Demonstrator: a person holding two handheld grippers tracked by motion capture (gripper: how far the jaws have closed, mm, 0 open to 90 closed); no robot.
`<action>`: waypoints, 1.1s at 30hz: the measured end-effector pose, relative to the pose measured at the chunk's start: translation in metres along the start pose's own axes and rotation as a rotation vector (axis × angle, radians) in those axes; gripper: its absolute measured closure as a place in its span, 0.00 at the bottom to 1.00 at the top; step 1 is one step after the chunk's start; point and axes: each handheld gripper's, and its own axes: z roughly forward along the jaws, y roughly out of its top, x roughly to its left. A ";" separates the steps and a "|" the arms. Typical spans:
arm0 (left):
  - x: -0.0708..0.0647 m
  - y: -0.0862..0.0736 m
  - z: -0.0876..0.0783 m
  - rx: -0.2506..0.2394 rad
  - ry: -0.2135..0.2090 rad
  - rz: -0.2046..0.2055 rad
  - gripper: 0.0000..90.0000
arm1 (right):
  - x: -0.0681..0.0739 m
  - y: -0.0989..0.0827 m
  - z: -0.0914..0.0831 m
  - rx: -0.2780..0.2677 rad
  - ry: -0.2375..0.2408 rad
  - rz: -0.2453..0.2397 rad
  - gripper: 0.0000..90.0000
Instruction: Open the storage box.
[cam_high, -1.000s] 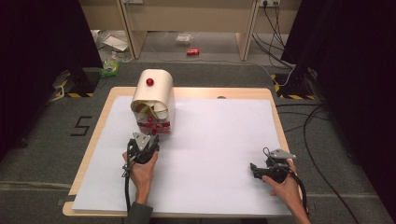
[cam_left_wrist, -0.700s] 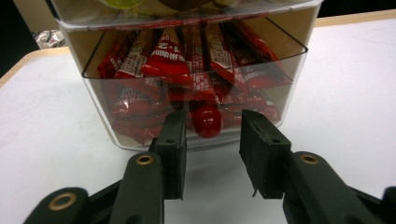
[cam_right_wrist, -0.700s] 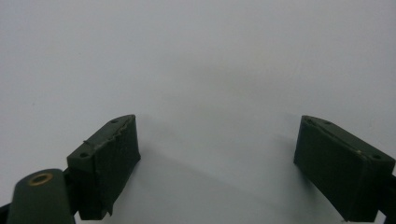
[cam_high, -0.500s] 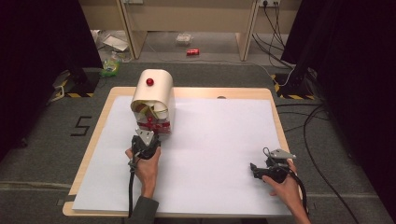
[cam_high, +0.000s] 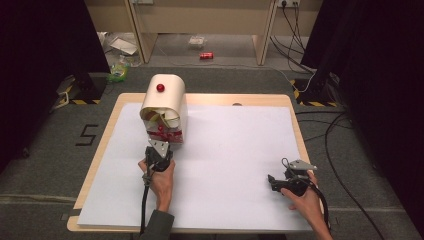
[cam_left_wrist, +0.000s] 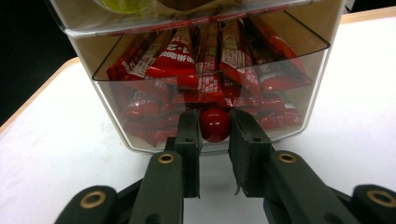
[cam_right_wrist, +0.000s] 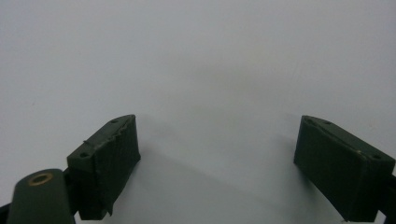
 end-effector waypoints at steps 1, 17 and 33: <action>0.000 0.000 0.000 0.000 0.000 0.000 0.82 | 0.000 0.000 0.000 0.000 0.000 0.000 0.16; 0.004 -0.015 -0.037 -0.007 -0.041 0.002 0.81 | 0.000 0.000 0.000 0.001 0.000 0.000 0.16; 0.005 -0.033 -0.069 -0.042 -0.063 0.003 0.81 | 0.000 0.000 0.000 0.001 0.000 0.000 0.16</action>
